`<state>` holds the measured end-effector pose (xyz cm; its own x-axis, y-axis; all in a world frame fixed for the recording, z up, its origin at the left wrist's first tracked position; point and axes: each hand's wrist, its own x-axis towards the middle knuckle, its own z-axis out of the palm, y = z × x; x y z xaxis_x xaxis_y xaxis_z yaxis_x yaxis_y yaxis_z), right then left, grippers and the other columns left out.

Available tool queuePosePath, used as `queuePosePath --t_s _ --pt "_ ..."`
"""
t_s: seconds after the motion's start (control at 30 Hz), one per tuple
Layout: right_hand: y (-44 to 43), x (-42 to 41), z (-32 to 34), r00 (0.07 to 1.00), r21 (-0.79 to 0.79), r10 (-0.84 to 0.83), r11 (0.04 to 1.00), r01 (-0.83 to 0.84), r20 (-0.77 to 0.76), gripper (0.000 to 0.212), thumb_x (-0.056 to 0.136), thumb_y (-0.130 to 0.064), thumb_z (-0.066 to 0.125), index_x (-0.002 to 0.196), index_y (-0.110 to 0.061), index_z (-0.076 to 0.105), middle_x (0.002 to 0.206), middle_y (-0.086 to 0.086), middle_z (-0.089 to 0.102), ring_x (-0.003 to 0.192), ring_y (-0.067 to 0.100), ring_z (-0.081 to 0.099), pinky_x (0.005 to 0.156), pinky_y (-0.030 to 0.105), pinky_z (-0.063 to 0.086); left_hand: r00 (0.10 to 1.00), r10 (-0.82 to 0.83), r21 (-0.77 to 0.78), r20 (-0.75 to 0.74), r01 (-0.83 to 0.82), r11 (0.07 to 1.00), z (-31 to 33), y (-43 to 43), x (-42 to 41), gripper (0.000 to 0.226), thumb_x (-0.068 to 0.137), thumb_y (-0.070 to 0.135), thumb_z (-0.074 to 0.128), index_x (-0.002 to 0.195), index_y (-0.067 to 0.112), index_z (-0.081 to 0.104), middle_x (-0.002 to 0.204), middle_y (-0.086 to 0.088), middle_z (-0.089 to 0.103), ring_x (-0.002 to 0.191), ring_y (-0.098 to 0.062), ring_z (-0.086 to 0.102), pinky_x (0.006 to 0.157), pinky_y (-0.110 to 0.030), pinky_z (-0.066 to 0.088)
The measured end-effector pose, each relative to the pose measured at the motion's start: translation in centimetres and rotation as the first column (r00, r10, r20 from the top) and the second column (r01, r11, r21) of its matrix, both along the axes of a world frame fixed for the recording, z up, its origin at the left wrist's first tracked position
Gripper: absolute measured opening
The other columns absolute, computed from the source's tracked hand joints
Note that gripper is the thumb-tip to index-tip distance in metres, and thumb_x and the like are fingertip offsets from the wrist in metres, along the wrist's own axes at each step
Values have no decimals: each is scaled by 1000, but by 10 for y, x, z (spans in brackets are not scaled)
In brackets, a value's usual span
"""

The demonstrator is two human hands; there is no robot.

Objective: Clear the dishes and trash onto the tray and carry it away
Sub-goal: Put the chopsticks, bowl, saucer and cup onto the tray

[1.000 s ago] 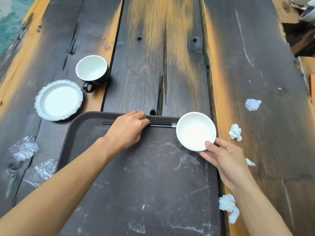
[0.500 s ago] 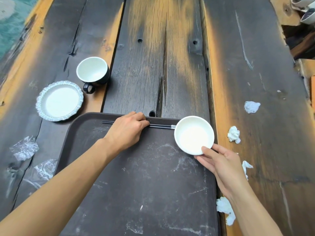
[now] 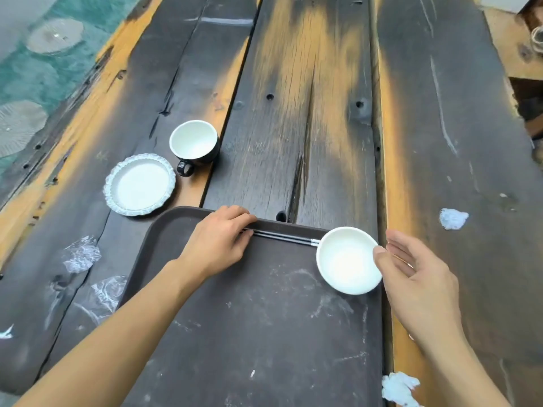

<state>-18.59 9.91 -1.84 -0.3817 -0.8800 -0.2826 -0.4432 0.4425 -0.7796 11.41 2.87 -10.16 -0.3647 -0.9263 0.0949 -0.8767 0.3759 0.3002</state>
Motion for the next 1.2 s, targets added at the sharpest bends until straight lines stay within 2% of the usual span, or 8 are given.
queuePosePath --t_s 0.27,0.37,0.5,0.57,0.63,0.7,0.9,1.2 --pt "-75 109 -3 928 -51 371 927 -373 -35 24 89 -25 68 112 -23 72 99 -14 72 84 -15 64 75 -4 41 878 461 123 -131 -447 886 31 -2 121 36 87 27 63 121 16 69 124 -1 67 117 -26 60 99 -33 43" --pt "-105 169 -16 899 -1 436 900 -437 -39 21 88 -29 68 108 -23 72 94 -12 72 77 -4 67 88 10 46 786 609 182 -107 -586 789 36 -9 173 43 88 20 67 129 10 64 132 -11 62 125 -30 53 102 -35 38" --pt "-136 239 -36 902 54 248 957 -284 354 7 87 -25 70 91 -18 72 93 5 76 85 16 74 94 37 56 636 764 419 -112 -667 616 26 -27 218 59 84 17 70 136 0 50 123 -12 51 133 -30 40 102 -38 40" --pt "-150 272 -40 822 146 82 970 -196 563 8 93 -12 66 85 -12 68 99 15 71 95 20 71 95 33 55 481 854 606 -201 -624 494 14 -38 238 64 74 21 75 130 0 53 111 -13 58 109 -31 57 90 -44 55" --pt "-161 298 -45 735 233 -70 965 -121 674 9 94 -9 64 85 -8 64 103 17 66 104 25 67 95 31 54 277 902 754 -332 -496 430 4 -46 250 32 79 6 73 109 0 61 84 -7 65 78 -25 62 64 -34 63" --pt "-171 318 -54 659 273 -158 959 -75 736 5 94 -7 64 95 -2 64 111 22 65 110 29 65 96 33 53 204 900 808 -386 -397 436 -3 -54 259 7 88 -5 64 90 2 64 76 -7 67 72 -25 62 55 -24 60" --pt "-181 338 -72 559 297 -222 954 -47 799 23 97 -9 61 115 5 61 106 23 64 100 28 67 99 39 52 119 869 827 -480 -269 494 -15 -58 272 3 92 0 64 91 1 67 78 -10 70 63 -16 69 64 -26 62" --pt "-179 331 -77 606 278 -220 961 -1 764 21 96 -17 64 104 2 67 102 12 67 107 27 67 92 35 57 98 820 776 -563 -279 566 -22 -51 270 12 92 2 65 101 -4 68 89 -20 67 83 -29 63 69 -30 63"
